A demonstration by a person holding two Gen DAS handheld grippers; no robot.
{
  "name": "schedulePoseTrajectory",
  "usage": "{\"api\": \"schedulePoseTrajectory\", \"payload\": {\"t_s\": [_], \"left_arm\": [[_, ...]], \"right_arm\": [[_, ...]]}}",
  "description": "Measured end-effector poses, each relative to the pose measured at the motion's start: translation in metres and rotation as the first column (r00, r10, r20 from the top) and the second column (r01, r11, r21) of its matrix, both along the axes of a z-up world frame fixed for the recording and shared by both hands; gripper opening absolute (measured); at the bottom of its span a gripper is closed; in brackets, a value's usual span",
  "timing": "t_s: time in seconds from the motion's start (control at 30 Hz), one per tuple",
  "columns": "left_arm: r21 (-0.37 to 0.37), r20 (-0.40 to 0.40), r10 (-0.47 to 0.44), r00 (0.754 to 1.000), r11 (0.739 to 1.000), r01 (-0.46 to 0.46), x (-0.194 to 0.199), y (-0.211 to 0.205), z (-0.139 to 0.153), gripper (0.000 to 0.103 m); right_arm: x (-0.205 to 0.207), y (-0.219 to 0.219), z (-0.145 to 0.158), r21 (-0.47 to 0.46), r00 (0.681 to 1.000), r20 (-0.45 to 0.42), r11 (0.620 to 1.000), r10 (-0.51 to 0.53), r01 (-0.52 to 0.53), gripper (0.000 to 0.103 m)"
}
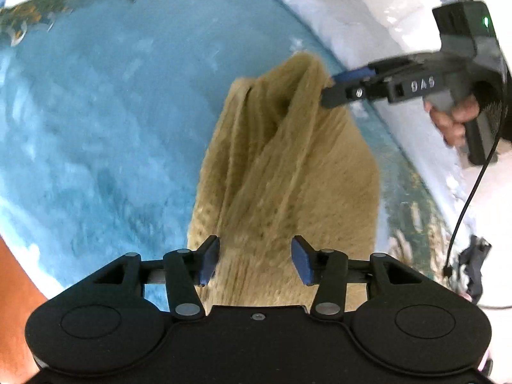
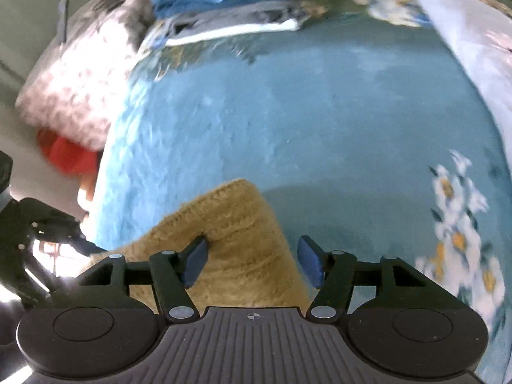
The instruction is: Fold clothes
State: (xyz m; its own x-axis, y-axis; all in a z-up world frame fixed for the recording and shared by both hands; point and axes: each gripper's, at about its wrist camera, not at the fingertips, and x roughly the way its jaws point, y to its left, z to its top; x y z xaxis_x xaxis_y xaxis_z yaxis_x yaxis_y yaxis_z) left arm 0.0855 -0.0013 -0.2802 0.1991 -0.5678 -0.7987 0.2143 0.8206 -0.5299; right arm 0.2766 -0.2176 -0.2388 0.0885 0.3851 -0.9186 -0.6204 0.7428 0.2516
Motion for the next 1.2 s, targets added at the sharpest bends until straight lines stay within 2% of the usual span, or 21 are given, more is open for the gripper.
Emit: {"api": "schedulePoseTrajectory", "payload": {"t_s": [0.07, 0.13, 0.2, 0.23, 0.37, 0.53, 0.63, 0.7, 0.83, 0.9, 1.0, 1.2], "left_arm": [[0.001, 0.011, 0.028, 1.000, 1.000, -0.028, -0.008, -0.001, -0.003, 0.047], [-0.003, 0.024, 0.055, 0.998, 0.998, -0.055, -0.013, 0.000, -0.003, 0.045], [-0.004, 0.022, 0.091, 0.996, 0.996, -0.091, -0.017, 0.002, -0.001, 0.037], [-0.009, 0.018, 0.109, 0.994, 0.994, -0.109, -0.019, 0.004, 0.001, 0.027], [-0.049, -0.010, 0.186, 0.982, 0.981, -0.186, -0.029, 0.011, 0.008, 0.007], [-0.097, -0.013, 0.242, 0.970, 0.965, -0.242, -0.047, 0.020, 0.033, 0.007], [-0.061, -0.031, 0.286, 0.958, 0.956, -0.287, -0.055, 0.025, 0.033, 0.007], [-0.006, -0.036, 0.310, 0.950, 0.950, -0.311, -0.053, 0.023, 0.023, 0.008], [0.057, -0.046, 0.307, 0.951, 0.951, -0.304, -0.039, 0.011, 0.002, 0.010], [0.052, -0.050, 0.305, 0.951, 0.952, -0.302, -0.035, 0.010, -0.002, 0.012], [0.040, -0.058, 0.314, 0.948, 0.949, -0.312, -0.035, 0.016, -0.006, 0.022], [0.033, -0.076, 0.314, 0.946, 0.949, -0.312, -0.036, 0.021, -0.004, 0.023]], "right_arm": [[0.004, 0.002, -0.008, 0.025, 0.999, -0.027, 0.999, 0.021, -0.021, 0.051], [0.007, 0.004, -0.012, 0.050, 0.998, -0.055, 0.998, 0.035, -0.033, 0.035], [0.005, 0.001, -0.013, 0.065, 0.997, -0.061, 0.997, 0.041, -0.037, 0.029], [0.003, 0.000, -0.013, 0.072, 0.997, -0.063, 0.997, 0.043, -0.038, 0.024], [0.002, -0.005, -0.005, 0.120, 0.998, -0.057, 0.992, 0.038, -0.031, 0.017], [-0.003, 0.006, 0.016, 0.173, 0.993, -0.009, 0.978, 0.119, -0.116, 0.017], [0.002, 0.025, 0.011, 0.140, 0.984, -0.007, 0.974, 0.180, -0.178, 0.017], [0.007, 0.035, -0.005, 0.095, 0.984, -0.019, 0.980, 0.177, -0.175, 0.018], [0.017, 0.041, -0.026, 0.043, 0.991, -0.028, 0.990, 0.134, -0.133, 0.024], [0.021, 0.039, -0.030, 0.030, 0.992, -0.032, 0.992, 0.124, -0.123, 0.027], [0.026, 0.035, -0.038, 0.022, 0.993, -0.053, 0.994, 0.104, -0.103, 0.032], [0.024, 0.034, -0.043, 0.011, 0.995, -0.054, 0.996, 0.085, -0.084, 0.035]]}}
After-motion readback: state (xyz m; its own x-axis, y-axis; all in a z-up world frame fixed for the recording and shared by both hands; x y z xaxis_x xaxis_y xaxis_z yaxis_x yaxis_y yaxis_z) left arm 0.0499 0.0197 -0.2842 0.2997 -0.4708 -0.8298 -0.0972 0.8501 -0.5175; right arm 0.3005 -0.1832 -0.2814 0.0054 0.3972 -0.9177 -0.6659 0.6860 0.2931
